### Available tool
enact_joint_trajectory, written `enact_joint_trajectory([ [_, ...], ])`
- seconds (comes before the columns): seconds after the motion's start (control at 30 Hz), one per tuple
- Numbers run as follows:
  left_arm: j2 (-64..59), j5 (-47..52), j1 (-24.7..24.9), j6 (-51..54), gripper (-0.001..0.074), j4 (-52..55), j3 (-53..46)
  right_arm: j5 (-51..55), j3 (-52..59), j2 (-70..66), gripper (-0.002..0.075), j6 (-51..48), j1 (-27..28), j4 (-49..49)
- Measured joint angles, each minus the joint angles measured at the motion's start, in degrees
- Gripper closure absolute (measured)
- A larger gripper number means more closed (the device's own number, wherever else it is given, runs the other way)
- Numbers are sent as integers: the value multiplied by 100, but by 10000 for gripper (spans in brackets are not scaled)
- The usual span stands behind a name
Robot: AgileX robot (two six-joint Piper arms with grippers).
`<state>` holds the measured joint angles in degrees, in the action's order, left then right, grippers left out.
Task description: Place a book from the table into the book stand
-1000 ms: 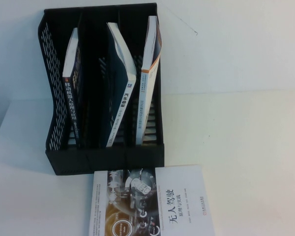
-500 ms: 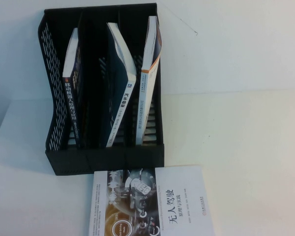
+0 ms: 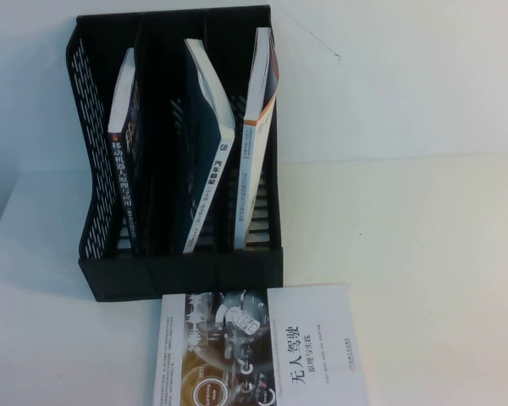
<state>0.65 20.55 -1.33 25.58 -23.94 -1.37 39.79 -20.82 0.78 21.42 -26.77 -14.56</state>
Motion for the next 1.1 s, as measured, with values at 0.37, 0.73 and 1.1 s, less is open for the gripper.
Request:
enact_joint_trajectory([
  [0.37, 0, -34, 0, -2063, 736, 1365, 0, 0, 0, 0, 723, 0, 0, 0],
  [0.73, 0, -44, 0, -2100, 736, 1427, 0, 0, 0, 0, 723, 0, 0, 0],
  [1.1, 0, -44, -60, -2100, 736, 1427, 0, 0, 0, 0, 723, 0, 0, 0],
])
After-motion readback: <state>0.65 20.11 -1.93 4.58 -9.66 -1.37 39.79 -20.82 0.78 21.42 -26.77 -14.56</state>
